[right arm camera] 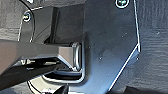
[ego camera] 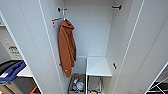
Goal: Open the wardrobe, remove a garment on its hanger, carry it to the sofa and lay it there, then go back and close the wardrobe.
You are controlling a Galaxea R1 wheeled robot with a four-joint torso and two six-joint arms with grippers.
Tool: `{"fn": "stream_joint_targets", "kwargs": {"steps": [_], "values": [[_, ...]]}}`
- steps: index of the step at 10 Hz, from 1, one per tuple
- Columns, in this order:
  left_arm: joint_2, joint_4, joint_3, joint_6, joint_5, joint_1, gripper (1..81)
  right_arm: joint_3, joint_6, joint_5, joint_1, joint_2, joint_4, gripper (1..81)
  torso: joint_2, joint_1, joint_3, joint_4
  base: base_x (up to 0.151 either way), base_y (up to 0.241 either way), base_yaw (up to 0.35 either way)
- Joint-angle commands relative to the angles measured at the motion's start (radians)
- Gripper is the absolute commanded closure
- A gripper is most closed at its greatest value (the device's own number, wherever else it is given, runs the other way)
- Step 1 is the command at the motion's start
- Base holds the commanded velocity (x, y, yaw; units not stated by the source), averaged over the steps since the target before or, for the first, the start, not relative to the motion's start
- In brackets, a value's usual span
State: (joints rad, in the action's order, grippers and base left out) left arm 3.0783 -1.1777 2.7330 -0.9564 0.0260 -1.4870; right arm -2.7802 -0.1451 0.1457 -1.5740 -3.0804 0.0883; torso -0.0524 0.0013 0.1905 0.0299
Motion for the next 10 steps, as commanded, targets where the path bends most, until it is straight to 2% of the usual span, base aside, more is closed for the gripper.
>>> {"fn": "stream_joint_targets", "kwargs": {"steps": [1, 3, 5, 6, 7, 8, 9, 10], "values": [[-0.007, 0.016, -0.002, -0.013, -0.040, 0.037, 1.0, 0.004, 0.006, -0.057, 0.022, 0.003, 0.005, 1.0, 0.000, 0.000, 0.000, 0.000, 0.000, 0.000, 0.000], [-0.055, 0.127, -0.006, -0.041, -0.052, 0.018, 1.0, 0.004, 0.007, -0.058, 0.027, 0.006, 0.005, 1.0, 0.000, 0.000, 0.000, 0.000, 0.000, 0.000, 0.000], [-0.074, 0.218, -0.001, -0.001, -0.061, -0.025, 1.0, 0.021, 0.007, -0.069, 0.036, 0.019, 0.005, 1.0, 0.000, 0.000, 0.000, 0.000, 0.000, 0.000, 0.000], [-0.084, 0.299, -0.007, 0.136, -0.047, -0.037, 1.0, 0.044, 0.007, -0.072, 0.038, 0.029, 0.004, 1.0, 0.000, 0.000, 0.000, 0.000, 0.000, 0.000, 0.000], [-0.084, 0.440, -0.010, 0.330, -0.009, -0.042, 1.0, 0.078, 0.007, -0.072, 0.036, 0.043, 0.004, 1.0, 0.000, 0.000, 0.000, 0.000, 0.000, 0.000, 0.000], [-0.081, 0.667, -0.015, 0.569, 0.003, -0.046, 1.0, 0.126, 0.007, -0.072, 0.034, 0.073, 0.004, 1.0, 0.000, 0.000, 0.000, 0.000, 0.000, 0.000, 0.000], [-0.091, 0.876, -0.030, 0.761, 0.003, -0.046, 1.0, 0.188, 0.009, -0.072, 0.033, 0.114, 0.005, 1.0, 0.000, 0.000, 0.000, 0.000, 0.000, 0.000, 0.000], [-0.113, 1.010, -0.062, 0.879, 0.002, -0.045, 1.0, 0.253, 0.010, -0.071, 0.036, 0.163, 0.011, 1.0, 0.000, 0.000, 0.000, 0.000, 0.000, 0.000, 0.000]]}}
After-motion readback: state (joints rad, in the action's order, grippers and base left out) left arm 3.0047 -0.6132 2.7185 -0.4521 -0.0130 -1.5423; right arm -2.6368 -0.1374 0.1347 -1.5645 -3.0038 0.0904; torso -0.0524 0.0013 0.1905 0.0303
